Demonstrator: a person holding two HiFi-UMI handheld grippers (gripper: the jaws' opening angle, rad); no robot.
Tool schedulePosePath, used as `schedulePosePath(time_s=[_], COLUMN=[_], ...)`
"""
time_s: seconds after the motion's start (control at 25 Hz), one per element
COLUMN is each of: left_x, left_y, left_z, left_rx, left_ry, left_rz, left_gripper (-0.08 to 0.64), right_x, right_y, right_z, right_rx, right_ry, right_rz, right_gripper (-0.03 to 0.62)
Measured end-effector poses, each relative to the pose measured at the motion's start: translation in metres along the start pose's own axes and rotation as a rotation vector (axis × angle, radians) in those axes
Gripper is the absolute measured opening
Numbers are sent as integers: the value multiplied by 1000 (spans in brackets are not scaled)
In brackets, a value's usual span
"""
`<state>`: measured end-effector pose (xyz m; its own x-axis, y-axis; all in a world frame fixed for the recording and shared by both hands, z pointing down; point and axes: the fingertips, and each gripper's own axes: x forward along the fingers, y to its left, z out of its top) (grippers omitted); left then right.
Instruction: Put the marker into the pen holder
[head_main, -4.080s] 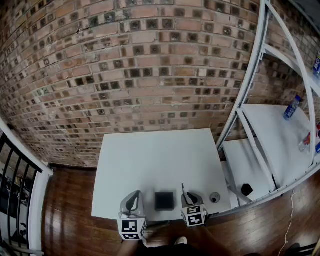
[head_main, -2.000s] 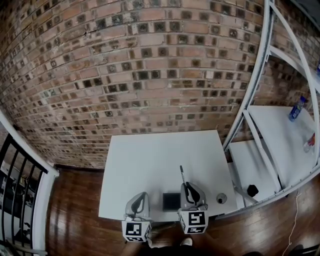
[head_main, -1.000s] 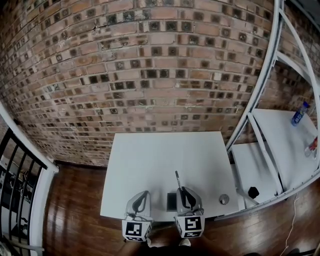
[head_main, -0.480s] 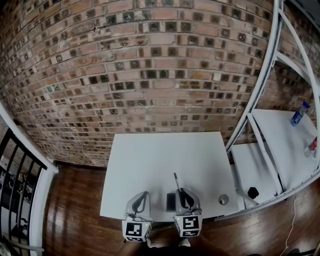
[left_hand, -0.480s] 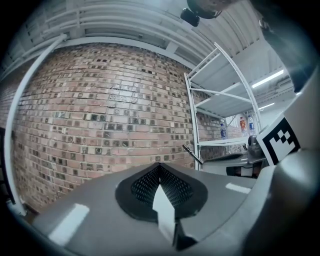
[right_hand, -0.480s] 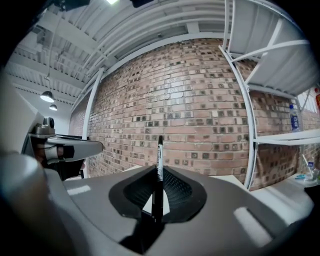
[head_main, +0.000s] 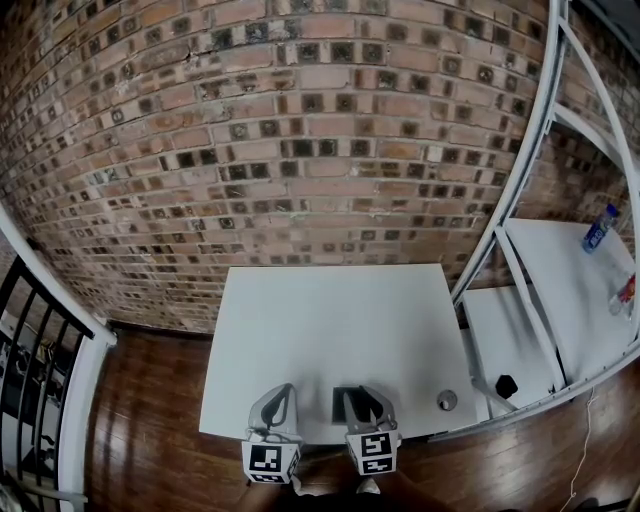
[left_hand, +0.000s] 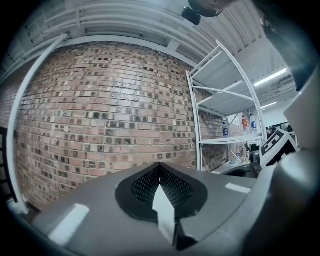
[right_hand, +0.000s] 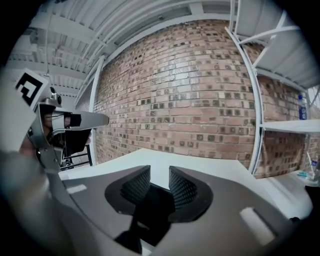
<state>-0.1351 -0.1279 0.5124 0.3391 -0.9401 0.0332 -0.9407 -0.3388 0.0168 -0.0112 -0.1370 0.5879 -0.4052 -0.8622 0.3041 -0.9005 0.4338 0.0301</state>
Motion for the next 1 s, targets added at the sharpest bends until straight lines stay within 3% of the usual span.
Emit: schedulePosePath(time_s=[0.4, 0.68, 1.0], left_x=[3, 4, 7], left_y=[-6, -10, -15], left_z=[-2, -3, -1], left_rx=[-12, -13, -13], left_ry=[10, 20, 10], left_rz=[-19, -33, -30], left_gripper=[14, 14, 14], right_x=[-19, -31, -38], right_y=[-33, -46, -54], right_z=[50, 82, 78], right_rx=[-65, -57, -101], right_ry=[-159, -228, -208], right_rz=[-130, -139, -166], right_gripper=[3, 2, 2])
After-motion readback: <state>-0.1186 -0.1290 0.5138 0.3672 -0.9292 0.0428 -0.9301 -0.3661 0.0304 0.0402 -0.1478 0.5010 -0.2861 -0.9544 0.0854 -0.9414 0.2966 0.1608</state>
